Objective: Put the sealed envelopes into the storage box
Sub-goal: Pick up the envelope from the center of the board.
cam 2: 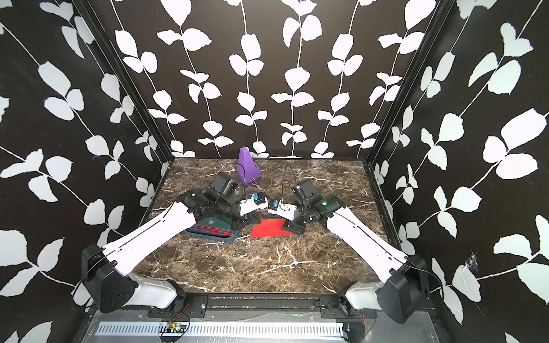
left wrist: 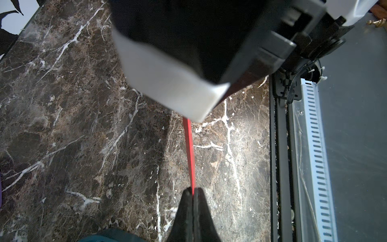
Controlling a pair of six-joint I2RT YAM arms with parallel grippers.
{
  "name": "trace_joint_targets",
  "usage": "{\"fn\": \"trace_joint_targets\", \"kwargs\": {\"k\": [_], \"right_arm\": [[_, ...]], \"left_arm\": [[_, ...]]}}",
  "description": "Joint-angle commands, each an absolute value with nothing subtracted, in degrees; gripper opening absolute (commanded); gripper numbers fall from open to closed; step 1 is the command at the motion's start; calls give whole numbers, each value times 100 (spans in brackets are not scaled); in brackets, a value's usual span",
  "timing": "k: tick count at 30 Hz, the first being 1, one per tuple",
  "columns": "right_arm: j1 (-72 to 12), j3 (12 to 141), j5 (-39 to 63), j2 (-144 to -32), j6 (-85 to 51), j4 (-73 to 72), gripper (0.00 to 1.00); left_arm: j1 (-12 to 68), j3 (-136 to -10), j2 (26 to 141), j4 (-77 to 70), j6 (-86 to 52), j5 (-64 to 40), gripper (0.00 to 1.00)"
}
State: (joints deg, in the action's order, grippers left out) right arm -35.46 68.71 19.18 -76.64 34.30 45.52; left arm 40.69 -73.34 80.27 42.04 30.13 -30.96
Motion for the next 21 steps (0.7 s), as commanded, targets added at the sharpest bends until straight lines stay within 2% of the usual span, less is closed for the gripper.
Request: {"fn": "trace_joint_targets", "kwargs": {"k": [1,3,5,12,17,18,21], "right_arm": [[-3573,7171,2092,-7768,3533,4776,45],[-3568,7172,2107,-7829,3543,4809,29],[-3559,7171,2144,-7872,3541,4838,19],[-3551,7169,2191,-7883,3542,4886,0],[-3535,7178,2163,-7901,3568,5020,0],[-3523,7180,2156,-7903,3561,5041,0],[-3508,7211,2070,-7929,3497,5093,0]], "left_arm": [[4052,-7330,7930,4113,2958,-3134,0],[4052,-7314,7923,4086,2936,-3118,0],[4052,-7287,7907,4051,2929,-3069,0],[4052,-7228,7867,3982,2919,-2852,0],[4052,-7142,7842,3769,2780,-2673,0],[4052,-7136,7840,3729,2741,-2607,3],[4052,-7094,7836,3494,2447,-2052,22]]}}
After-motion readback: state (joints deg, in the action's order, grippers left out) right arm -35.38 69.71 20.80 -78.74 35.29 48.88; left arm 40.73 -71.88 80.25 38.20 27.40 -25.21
